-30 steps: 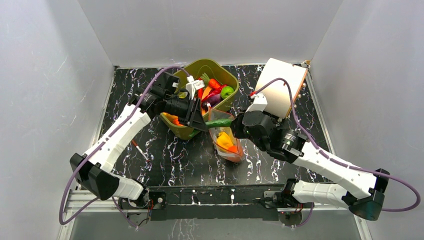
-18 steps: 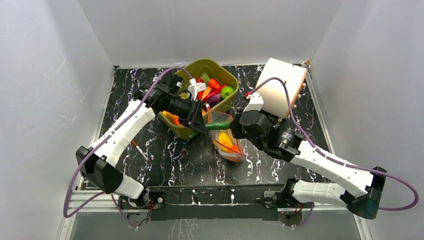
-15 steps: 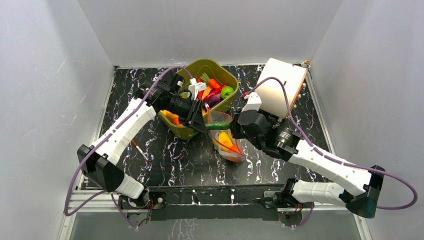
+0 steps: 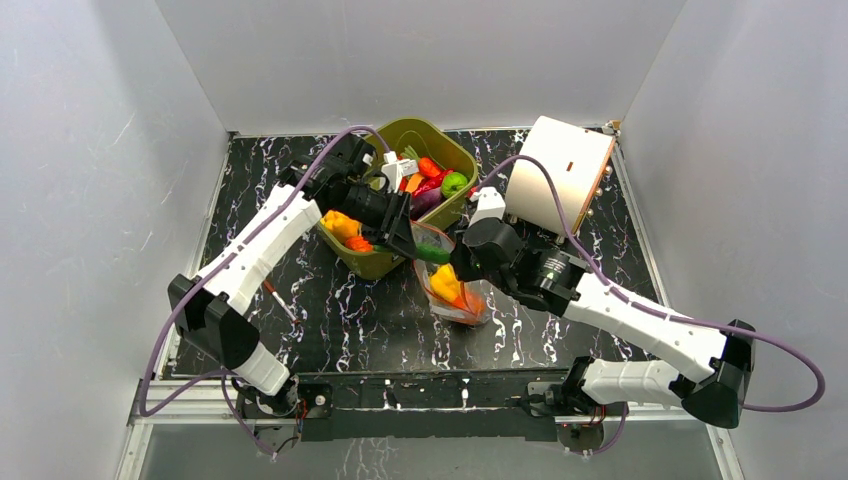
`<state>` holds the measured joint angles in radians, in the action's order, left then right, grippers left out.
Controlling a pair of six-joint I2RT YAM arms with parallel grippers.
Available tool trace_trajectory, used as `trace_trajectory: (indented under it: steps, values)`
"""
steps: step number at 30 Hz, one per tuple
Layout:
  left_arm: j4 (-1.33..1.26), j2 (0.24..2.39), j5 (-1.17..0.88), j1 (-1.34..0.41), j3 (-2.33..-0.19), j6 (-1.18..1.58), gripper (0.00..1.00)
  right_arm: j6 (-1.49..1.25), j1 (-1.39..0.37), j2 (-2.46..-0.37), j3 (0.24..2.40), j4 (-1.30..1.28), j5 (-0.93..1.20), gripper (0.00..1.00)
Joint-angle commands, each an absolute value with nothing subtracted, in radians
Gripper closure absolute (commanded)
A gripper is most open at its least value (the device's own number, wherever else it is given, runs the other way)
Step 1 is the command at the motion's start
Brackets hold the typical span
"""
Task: Place the food in the zip-top bag and seal the zipper
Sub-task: Place the fake vegetable in the zipper food storage bag.
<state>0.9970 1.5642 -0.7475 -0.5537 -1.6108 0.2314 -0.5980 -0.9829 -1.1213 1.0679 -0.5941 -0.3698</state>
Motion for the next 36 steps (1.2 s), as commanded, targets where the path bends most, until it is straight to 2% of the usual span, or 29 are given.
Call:
trace_trajectory:
  steps: [1,4,6,15,26,28,31,33,36]
  values:
    - [0.965,1.572,-0.767,-0.559,-1.656,0.270,0.74,-0.590,-0.991,-1.136,1.103,-0.516,-0.285,1.00]
    - [0.966,1.589,-0.746,-0.560,-1.677,0.278,0.88,-0.588,-0.991,-1.132,1.094,-0.510,-0.289,1.00]
    - [0.981,1.601,-0.728,-0.559,-1.697,0.278,0.93,-0.586,-0.991,-1.131,1.100,-0.509,-0.297,1.00]
    - [1.050,1.610,-0.627,-0.560,-1.756,0.239,0.92,-0.544,-0.991,-1.158,1.175,-0.544,-0.345,1.00]
    - [1.081,1.650,-0.587,-0.566,-1.781,0.224,0.91,-0.539,-0.994,-1.190,1.239,-0.539,-0.282,1.00]
    - [1.077,1.666,-0.599,-0.568,-1.787,0.221,0.86,-0.539,-0.994,-1.195,1.234,-0.533,-0.275,1.00]
    - [1.074,1.667,-0.607,-0.568,-1.794,0.233,0.67,-0.544,-0.993,-1.213,1.238,-0.542,-0.253,1.00]
    - [1.047,1.645,-0.627,-0.569,-1.786,0.246,0.61,-0.551,-0.994,-1.215,1.237,-0.544,-0.252,1.00]
    - [0.967,1.605,-0.679,-0.569,-1.756,0.284,0.47,-0.562,-0.994,-1.206,1.223,-0.529,-0.257,1.00]
